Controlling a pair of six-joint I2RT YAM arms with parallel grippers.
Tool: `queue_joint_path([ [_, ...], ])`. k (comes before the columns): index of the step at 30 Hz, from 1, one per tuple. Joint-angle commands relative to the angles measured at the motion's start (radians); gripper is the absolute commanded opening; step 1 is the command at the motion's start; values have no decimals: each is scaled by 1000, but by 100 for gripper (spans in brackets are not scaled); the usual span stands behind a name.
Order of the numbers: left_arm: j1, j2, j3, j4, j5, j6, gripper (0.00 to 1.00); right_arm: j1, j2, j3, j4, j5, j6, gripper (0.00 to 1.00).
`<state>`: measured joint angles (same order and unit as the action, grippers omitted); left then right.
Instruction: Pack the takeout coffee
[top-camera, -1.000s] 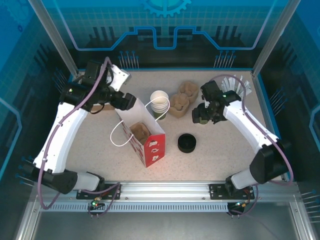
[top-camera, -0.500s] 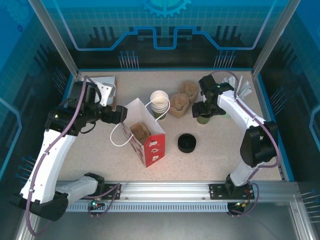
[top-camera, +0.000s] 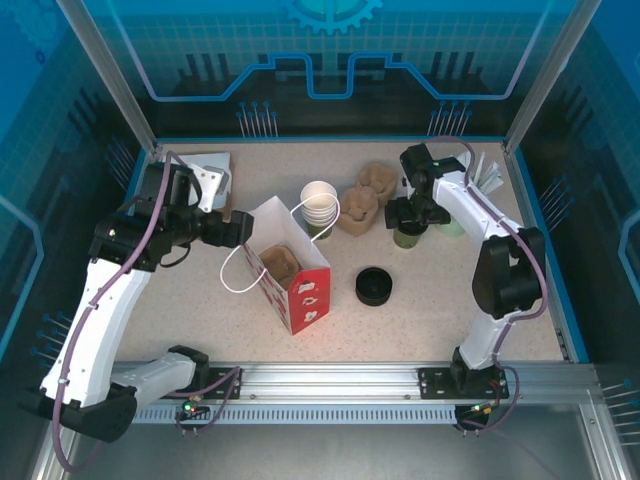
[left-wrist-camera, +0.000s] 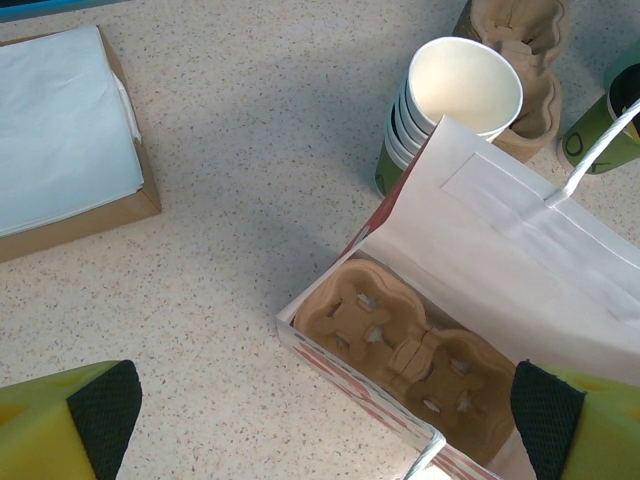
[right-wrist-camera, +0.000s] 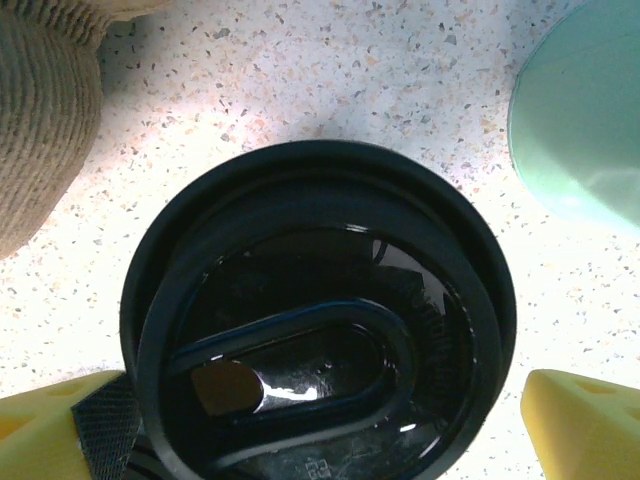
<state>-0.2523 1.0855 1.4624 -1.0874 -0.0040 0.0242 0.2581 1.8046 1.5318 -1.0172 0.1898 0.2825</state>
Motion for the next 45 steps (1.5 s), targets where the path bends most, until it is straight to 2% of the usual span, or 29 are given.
queue_joint_path([
  [1, 8, -3, 7, -15, 4, -13, 99, -17, 35, 39, -24, -31, -25, 100],
  [9, 8, 3, 4, -22, 28, -11, 96, -24, 86, 70, -32, -70, -46, 100],
  [20, 8, 13, -5, -26, 47, -14, 94, -28, 137, 101, -57, -60, -71, 100],
  [27, 8, 16, -8, -25, 52, -39, 92, -30, 127, 109, -55, -55, -75, 94],
  [33, 14, 66, 22, -48, 58, -74, 91, -28, 59, 91, -70, -48, -80, 86],
  [40, 59, 91, 31, -41, 117, -77, 91, 3, -104, 52, -138, -28, -82, 86],
  [45, 95, 106, 31, -34, 188, -62, 91, 66, -268, 54, -248, -64, -38, 85],
])
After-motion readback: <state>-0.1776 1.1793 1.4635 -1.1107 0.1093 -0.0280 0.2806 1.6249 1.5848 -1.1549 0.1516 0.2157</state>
